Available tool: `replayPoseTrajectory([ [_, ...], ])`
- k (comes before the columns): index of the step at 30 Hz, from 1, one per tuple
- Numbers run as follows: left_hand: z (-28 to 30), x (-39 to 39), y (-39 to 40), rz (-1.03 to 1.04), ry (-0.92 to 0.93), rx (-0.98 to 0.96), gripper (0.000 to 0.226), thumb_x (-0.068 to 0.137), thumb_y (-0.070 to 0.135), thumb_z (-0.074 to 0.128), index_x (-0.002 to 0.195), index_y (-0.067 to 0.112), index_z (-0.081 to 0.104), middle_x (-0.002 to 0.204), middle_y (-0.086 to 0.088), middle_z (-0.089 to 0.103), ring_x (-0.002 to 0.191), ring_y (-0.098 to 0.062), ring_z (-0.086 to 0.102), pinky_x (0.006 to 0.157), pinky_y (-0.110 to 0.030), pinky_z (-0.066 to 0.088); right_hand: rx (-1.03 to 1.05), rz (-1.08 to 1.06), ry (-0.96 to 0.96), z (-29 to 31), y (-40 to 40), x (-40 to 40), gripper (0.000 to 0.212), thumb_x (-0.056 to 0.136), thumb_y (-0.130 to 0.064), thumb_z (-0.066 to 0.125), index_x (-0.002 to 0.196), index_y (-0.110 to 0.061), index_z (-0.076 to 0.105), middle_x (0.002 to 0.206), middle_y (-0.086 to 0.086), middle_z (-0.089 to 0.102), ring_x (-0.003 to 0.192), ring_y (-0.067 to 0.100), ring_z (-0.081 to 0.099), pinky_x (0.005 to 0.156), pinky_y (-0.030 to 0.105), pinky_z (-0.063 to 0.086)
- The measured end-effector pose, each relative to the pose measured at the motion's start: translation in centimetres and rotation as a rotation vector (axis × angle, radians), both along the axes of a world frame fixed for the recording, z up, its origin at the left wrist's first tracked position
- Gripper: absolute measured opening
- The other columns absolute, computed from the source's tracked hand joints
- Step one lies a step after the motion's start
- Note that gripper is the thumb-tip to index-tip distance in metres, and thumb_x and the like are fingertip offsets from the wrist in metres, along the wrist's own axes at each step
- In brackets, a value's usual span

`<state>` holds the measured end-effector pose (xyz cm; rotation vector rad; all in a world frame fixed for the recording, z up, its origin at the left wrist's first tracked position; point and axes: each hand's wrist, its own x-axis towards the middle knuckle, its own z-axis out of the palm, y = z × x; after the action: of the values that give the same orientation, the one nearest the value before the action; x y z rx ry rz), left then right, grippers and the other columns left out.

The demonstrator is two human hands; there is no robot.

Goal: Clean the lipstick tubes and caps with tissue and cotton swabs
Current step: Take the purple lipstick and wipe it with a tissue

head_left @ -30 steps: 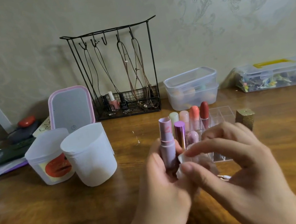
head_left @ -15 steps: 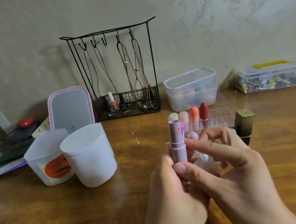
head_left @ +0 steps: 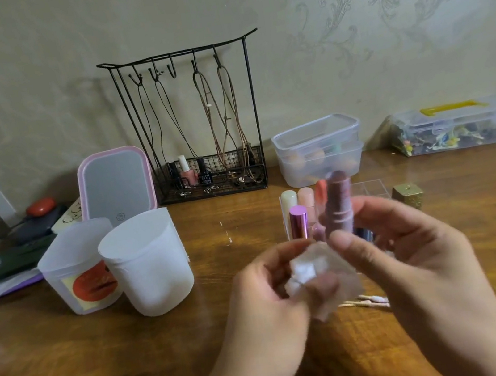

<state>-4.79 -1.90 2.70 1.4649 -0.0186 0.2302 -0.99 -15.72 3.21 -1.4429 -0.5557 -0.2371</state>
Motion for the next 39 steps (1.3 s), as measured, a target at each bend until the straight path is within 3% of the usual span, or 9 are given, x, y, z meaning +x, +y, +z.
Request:
replayPoseTrajectory([
  [4, 0.1, 0.5, 1.4, 0.042, 0.104, -0.219, 0.017, 0.074, 0.011, 0.074, 0.091, 0.011, 0.073, 0.100, -0.017, 0.072, 0.095, -0.046, 0.066, 0.078, -0.048, 0.058, 0.042, 0.014, 0.005, 0.6, -1.0, 0.3, 0.040, 0.071, -0.045, 0.073, 0.109, -0.030, 0.072, 0.102, 0.001, 0.076, 0.095, 0.021, 0.071, 0.086, 0.032, 0.056],
  [11, 0.0, 0.7, 1.6, -0.022, 0.053, -0.282, 0.042, 0.074, 0.020, 0.078, 0.110, 0.002, 0.066, 0.105, -0.025, 0.068, 0.091, -0.038, 0.062, 0.093, -0.072, 0.040, 0.079, 0.325, 0.235, 0.6, -0.6, 0.1, 0.059, 0.051, -0.053, 0.089, 0.097, -0.018, 0.077, 0.094, 0.010, 0.076, 0.080, 0.011, 0.071, 0.064, 0.015, 0.052],
  [18, 0.2, 0.2, 1.4, 0.011, -0.088, 0.118, 0.037, 0.074, 0.044, 0.078, 0.104, 0.025, 0.070, 0.101, -0.003, 0.074, 0.093, -0.030, 0.069, 0.086, -0.057, 0.054, 0.150, 0.365, 0.336, 0.2, -0.6, 0.9, 0.061, 0.053, -0.052, 0.089, 0.101, -0.015, 0.077, 0.099, 0.013, 0.075, 0.087, 0.020, 0.069, 0.070, 0.027, 0.056],
  [21, 0.2, 0.2, 1.6, 0.172, -0.176, 0.384, 0.040, 0.067, 0.065, 0.070, 0.096, 0.038, 0.073, 0.104, 0.016, 0.068, 0.100, -0.010, 0.065, 0.084, -0.036, 0.057, 0.166, 0.359, 0.322, 0.3, -0.5, 0.9, 0.059, 0.056, -0.053, 0.087, 0.103, -0.017, 0.077, 0.106, 0.010, 0.075, 0.095, 0.019, 0.070, 0.078, 0.026, 0.057],
  [24, -0.3, 0.5, 2.0, 0.389, -0.293, 0.632, 0.042, 0.060, 0.072, 0.066, 0.080, 0.036, 0.076, 0.117, 0.027, 0.050, 0.109, -0.005, 0.052, 0.085, -0.009, 0.042, 0.249, 0.394, 0.358, 0.4, -0.6, 0.9, 0.050, 0.061, -0.043, 0.086, 0.100, -0.012, 0.077, 0.107, 0.011, 0.074, 0.092, 0.017, 0.071, 0.073, 0.020, 0.056],
  [27, -0.1, 0.4, 1.9, 0.471, -0.412, 0.911, 0.038, 0.065, 0.067, 0.065, 0.079, 0.034, 0.077, 0.138, 0.029, 0.040, 0.127, -0.010, 0.038, 0.100, -0.016, 0.031, 0.295, 0.380, 0.417, 0.2, -0.9, 1.2, 0.047, 0.062, -0.036, 0.084, 0.099, -0.008, 0.077, 0.109, 0.018, 0.073, 0.090, 0.019, 0.070, 0.069, 0.020, 0.056],
  [29, 0.0, 0.3, 1.8, 0.435, -0.536, 1.008, 0.027, 0.073, 0.054, 0.069, 0.079, 0.029, 0.079, 0.129, 0.025, 0.056, 0.127, -0.012, 0.046, 0.101, -0.033, 0.039, 0.310, 0.363, 0.462, 0.0, -0.9, 1.4, 0.054, 0.056, -0.036, 0.088, 0.099, -0.005, 0.076, 0.107, 0.021, 0.072, 0.085, 0.020, 0.069, 0.065, 0.021, 0.056],
  [34, 1.1, -0.5, 1.4, 0.329, -0.341, 0.489, 0.017, 0.074, 0.039, 0.077, 0.080, 0.023, 0.078, 0.075, 0.010, 0.073, 0.067, -0.010, 0.068, 0.050, -0.029, 0.053, 0.243, 0.170, 0.176, 0.7, -1.1, 0.9, 0.038, 0.069, -0.030, 0.080, 0.102, -0.014, 0.076, 0.091, 0.012, 0.075, 0.071, 0.017, 0.065, 0.061, 0.021, 0.054],
  [39, 1.3, 0.2, 1.6, 0.347, -0.126, 0.185, 0.048, 0.055, 0.044, 0.088, 0.078, 0.017, 0.057, 0.061, -0.006, 0.067, 0.059, -0.016, 0.063, 0.056, -0.031, 0.049, 0.090, 0.311, 0.026, 0.5, 0.0, -0.9, 0.031, 0.078, -0.030, 0.076, 0.106, -0.016, 0.071, 0.084, 0.016, 0.072, 0.059, 0.020, 0.064, 0.056, 0.025, 0.051],
])
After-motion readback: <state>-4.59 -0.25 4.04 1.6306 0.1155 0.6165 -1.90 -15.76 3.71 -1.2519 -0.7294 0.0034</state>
